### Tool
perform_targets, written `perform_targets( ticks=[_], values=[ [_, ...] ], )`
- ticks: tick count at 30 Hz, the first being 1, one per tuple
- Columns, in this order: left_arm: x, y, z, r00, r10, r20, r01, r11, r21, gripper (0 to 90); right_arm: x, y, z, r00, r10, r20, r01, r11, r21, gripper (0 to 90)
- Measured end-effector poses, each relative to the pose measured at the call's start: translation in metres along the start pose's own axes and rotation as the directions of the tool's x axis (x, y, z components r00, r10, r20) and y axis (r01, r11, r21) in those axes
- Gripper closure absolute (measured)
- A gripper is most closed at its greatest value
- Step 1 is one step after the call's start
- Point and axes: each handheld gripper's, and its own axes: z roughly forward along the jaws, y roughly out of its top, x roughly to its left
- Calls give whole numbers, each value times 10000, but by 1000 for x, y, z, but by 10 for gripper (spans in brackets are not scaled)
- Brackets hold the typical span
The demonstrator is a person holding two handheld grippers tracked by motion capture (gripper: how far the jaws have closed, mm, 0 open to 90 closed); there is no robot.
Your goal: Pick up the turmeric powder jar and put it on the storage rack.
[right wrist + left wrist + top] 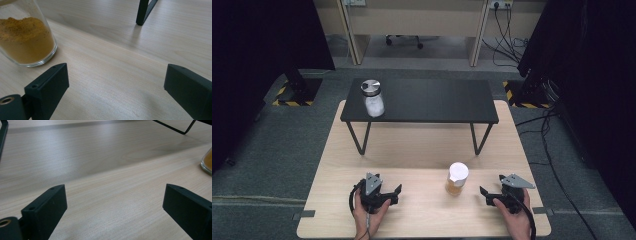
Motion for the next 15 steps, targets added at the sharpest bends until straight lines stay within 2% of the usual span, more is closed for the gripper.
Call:
perform_targets(
  ticks=[10,15],
  values=[
    [0,-1,0,10000,-2,0,2,10000,-32,50,-1,0,0,10000,-27,-62,27,10000,4,60],
    [0,-1,0,10000,0,3,0,10000,-36,50,-14,-3,-1,9967,-163,-793,151,9998,-152,59]
  ],
)
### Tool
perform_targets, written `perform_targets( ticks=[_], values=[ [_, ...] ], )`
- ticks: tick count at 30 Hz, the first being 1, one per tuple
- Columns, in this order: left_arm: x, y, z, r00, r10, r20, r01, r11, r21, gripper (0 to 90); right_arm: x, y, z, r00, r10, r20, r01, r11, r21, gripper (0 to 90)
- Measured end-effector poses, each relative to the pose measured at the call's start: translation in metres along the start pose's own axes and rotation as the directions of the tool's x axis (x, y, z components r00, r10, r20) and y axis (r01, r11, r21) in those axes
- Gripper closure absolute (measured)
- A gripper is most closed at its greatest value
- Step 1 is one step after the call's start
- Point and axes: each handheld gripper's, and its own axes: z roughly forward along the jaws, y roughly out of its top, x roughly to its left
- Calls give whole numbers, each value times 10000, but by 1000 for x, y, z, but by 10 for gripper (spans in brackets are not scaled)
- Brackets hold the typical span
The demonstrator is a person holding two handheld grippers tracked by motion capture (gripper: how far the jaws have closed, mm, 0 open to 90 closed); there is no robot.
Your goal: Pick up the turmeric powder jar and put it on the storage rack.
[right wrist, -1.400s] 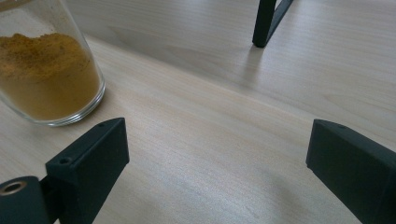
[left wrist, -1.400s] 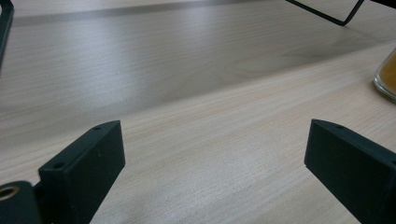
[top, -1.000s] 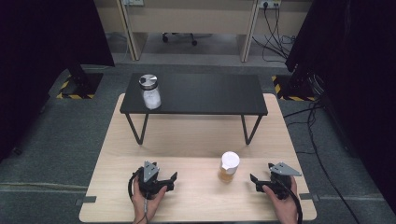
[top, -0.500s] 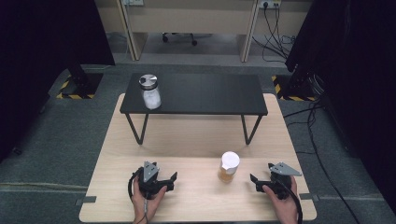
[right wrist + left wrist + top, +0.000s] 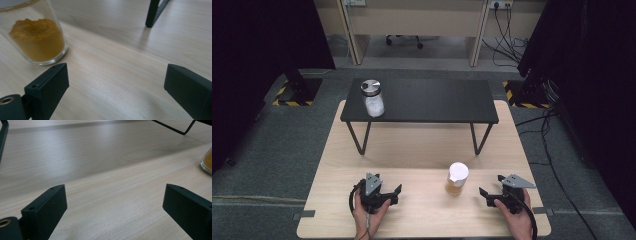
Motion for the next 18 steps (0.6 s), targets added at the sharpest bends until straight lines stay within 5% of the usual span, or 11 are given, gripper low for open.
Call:
perform_targets(
  ticks=[10,18],
  values=[
    [1,0,0,10000,-5,40,5,10000,13,50,-4,2,3,9940,-770,-772,773,9970,9,52],
    [2,0,-1,10000,-56,-16,56,10000,-13,50,-14,4,10,9741,-1396,-1778,1364,9902,-306,57]
  ],
)
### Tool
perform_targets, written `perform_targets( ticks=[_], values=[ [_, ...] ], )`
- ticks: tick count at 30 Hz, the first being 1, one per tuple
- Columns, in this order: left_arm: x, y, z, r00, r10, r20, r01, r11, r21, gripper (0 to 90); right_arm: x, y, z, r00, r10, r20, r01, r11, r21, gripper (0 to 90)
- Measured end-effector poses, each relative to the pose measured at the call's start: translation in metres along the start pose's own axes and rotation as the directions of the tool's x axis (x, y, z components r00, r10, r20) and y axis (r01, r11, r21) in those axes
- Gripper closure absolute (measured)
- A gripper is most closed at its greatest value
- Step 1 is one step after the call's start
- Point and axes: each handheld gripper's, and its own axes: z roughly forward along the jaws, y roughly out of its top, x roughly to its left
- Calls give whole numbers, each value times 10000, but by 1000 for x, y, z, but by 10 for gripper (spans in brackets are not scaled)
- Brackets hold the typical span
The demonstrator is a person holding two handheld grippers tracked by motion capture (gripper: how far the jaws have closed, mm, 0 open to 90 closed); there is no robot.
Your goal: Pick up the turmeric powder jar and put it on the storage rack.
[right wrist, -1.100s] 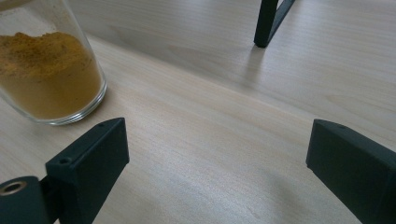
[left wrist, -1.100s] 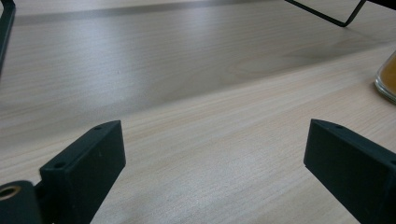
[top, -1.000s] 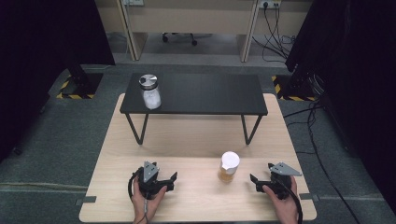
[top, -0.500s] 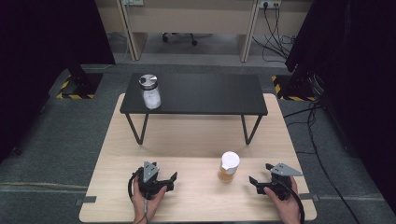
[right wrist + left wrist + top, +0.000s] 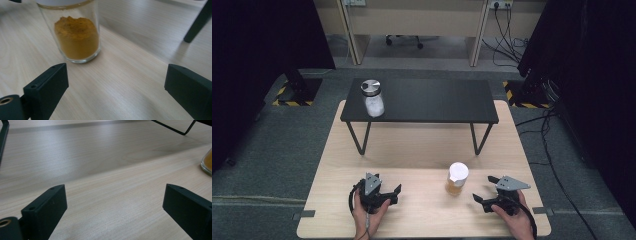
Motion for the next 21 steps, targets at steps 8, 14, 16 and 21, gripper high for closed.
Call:
perform_targets(
  ticks=[8,14,16,21],
  values=[
    [0,0,0,10000,3,-6,-3,10000,6,50,-12,0,7,9968,-291,-739,267,9991,-340,64],
    [0,0,0,10000,13,-26,-13,10000,-1,50,-16,4,20,9892,-675,-1300,607,9966,-556,67],
    [0,0,0,10000,-6,-18,6,10000,-8,50,-16,6,24,9850,-843,-1505,763,9954,-579,69],
    [0,0,0,10000,8,-33,-8,10000,-2,50,-14,10,30,9799,-1019,-1715,930,9939,-595,73]
  ],
)
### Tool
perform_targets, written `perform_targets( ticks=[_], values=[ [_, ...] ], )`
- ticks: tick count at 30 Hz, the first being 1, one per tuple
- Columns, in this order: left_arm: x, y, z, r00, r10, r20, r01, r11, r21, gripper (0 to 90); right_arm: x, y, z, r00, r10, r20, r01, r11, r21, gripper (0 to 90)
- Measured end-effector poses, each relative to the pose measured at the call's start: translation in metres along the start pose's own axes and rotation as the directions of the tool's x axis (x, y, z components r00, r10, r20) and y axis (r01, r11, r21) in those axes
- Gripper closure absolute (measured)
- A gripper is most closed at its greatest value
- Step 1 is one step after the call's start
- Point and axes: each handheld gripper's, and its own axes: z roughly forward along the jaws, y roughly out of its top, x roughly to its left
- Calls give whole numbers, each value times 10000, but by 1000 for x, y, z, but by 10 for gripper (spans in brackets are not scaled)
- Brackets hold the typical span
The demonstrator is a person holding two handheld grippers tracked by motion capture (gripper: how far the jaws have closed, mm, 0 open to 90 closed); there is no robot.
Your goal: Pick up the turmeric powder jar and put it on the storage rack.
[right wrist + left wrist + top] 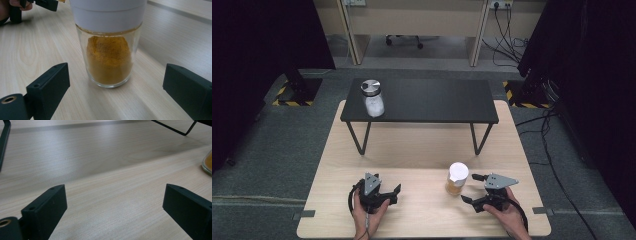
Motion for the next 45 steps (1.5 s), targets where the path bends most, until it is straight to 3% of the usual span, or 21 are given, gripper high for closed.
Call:
perform_targets(
  ticks=[12,20,25,29,45],
  values=[
    [-1,-1,0,10000,1,-36,-2,10000,-46,50,-5,10,22,9983,-387,-446,385,9992,-57,79],
    [-1,-1,0,10000,-7,-22,7,10000,-39,50,-2,16,34,9949,-848,-547,843,9964,-117,164],
    [0,-1,0,10000,-47,-14,47,10000,-42,51,-4,15,35,9955,-784,-532,773,9968,-226,226],
    [-1,-1,0,10000,-20,-31,20,10000,-61,51,-1,15,36,9963,-819,-263,814,9964,-218,304],
    [0,-1,0,10000,-31,-25,31,10000,-51,54,-5,14,36,9980,-488,-390,475,9983,-338,308]
  ],
)
